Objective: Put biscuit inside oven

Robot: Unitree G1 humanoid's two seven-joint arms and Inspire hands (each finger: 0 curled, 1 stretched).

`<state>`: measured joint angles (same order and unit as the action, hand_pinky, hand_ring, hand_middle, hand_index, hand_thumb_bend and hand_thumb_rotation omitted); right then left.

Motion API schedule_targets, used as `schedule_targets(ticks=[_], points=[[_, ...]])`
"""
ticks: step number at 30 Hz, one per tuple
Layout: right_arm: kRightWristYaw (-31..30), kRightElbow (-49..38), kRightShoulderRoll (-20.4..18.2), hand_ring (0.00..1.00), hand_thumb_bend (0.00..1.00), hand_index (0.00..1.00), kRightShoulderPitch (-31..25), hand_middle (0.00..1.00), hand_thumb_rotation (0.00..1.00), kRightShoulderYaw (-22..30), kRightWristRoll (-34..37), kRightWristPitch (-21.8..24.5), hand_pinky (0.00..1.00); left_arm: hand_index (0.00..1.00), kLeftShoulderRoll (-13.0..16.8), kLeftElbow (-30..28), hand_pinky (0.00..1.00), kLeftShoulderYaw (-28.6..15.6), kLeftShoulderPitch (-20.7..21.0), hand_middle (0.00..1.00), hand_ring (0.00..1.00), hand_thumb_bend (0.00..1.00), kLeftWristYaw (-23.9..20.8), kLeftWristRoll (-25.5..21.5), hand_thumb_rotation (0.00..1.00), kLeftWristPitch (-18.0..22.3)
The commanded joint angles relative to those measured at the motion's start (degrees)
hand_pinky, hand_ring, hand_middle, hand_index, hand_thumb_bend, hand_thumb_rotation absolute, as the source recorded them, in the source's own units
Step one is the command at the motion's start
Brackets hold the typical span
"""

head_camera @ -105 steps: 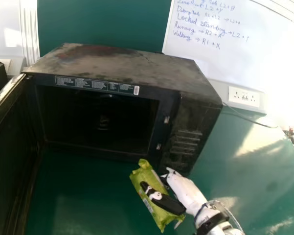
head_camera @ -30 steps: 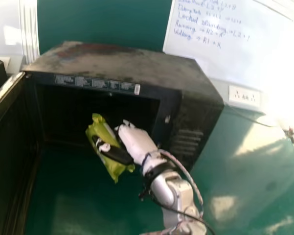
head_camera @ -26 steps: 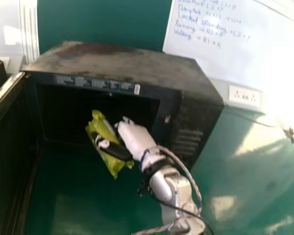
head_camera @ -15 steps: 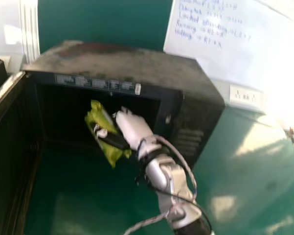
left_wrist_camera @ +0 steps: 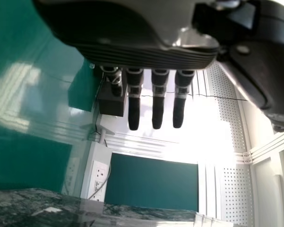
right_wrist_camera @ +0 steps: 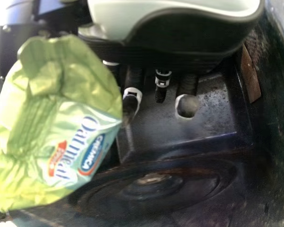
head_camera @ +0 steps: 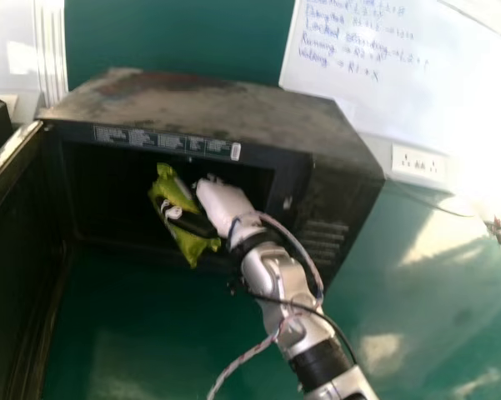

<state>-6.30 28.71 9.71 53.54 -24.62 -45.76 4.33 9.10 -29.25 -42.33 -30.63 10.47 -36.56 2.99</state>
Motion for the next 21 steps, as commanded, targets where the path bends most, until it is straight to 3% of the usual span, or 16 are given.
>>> schedule_targets(ticks=[1, 6, 16, 21], points=[[1.9, 2.6, -0.5, 0.0, 0.62, 0.08, 2.8, 0.0, 0.0, -0.4, 0.2, -0.7, 0.0, 0.82, -0.2, -0.5, 0.7, -0.1, -0.7, 0.82, 0.77, 0.84, 0.2, 0.3, 0.84, 0.7], [3.5, 9.5, -1.2, 0.0, 0.6, 0.08, 6.1, 0.0, 0.0, -1.2, 0.8, -2.4, 0.0, 0.82, -0.4, -1.1, 0.72, 0.1, -1.0, 0.82, 0.78, 0.85, -0.1, 0.4, 0.84, 0.5], [7.0, 21.7, -3.5, 0.0, 0.6, 0.08, 11.8, 0.0, 0.0, -2.7, 1.5, -4.1, 0.0, 0.8, -0.8, -1.8, 0.69, 0.2, -1.4, 0.73, 0.7, 0.83, -0.7, 0.0, 0.82, 0.1], [8.7, 25.4, -4.1, 0.0, 0.59, 0.08, 13.1, 0.0, 0.0, -3.1, 2.0, -5.0, 0.0, 0.8, -0.8, -1.6, 0.63, 0.1, -1.5, 0.67, 0.64, 0.83, -0.3, -0.6, 0.81, 0.2]])
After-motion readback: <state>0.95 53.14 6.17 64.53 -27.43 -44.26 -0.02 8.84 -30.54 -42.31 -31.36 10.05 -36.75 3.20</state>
